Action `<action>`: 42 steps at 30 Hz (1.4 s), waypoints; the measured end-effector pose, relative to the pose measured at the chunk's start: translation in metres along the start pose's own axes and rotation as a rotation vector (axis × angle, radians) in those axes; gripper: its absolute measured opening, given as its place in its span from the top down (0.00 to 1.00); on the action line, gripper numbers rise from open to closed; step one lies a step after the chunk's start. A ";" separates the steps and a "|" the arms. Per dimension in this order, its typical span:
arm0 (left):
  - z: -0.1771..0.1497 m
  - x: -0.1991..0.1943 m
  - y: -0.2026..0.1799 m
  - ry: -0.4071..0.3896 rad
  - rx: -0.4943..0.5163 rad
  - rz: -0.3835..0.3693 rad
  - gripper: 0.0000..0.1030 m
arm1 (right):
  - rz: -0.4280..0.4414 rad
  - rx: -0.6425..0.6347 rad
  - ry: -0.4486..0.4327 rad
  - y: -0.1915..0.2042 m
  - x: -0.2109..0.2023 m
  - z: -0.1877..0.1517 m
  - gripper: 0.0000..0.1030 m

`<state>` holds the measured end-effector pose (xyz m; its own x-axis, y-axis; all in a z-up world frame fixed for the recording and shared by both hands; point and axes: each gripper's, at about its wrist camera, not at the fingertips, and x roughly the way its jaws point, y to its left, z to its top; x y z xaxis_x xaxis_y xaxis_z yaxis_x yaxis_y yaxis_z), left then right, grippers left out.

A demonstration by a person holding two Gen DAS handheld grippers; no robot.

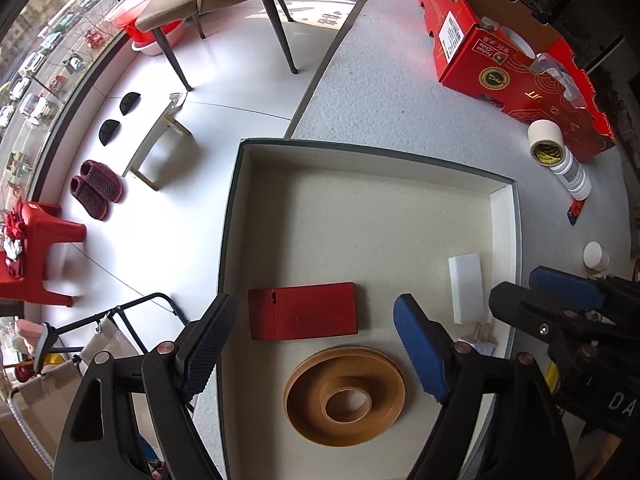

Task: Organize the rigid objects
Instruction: 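Release red box in tray with left tool while right releases white block, then move left tool toward yellow utility knife while right approaches small red patterned box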

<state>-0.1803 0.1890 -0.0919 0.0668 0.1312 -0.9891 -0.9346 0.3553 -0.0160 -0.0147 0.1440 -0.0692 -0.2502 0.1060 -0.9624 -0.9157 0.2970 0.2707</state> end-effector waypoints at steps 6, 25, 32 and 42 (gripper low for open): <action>-0.002 0.000 0.002 -0.012 -0.015 -0.039 0.00 | 0.022 0.053 -0.039 -0.017 -0.018 -0.005 0.00; -0.065 -0.021 -0.169 0.126 0.417 -0.253 0.00 | -0.068 0.547 -0.075 -0.179 -0.069 -0.160 0.00; -0.116 -0.002 -0.248 0.184 0.621 -0.184 0.00 | -0.060 0.803 -0.051 -0.250 -0.072 -0.231 0.00; -0.133 0.039 -0.271 0.220 0.672 -0.050 0.00 | -0.041 0.789 -0.029 -0.266 -0.067 -0.262 0.00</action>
<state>0.0295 -0.0254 -0.1459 -0.0341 -0.0653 -0.9973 -0.5100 0.8593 -0.0388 0.1636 -0.1912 -0.0825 -0.2031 0.1017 -0.9739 -0.4273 0.8857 0.1817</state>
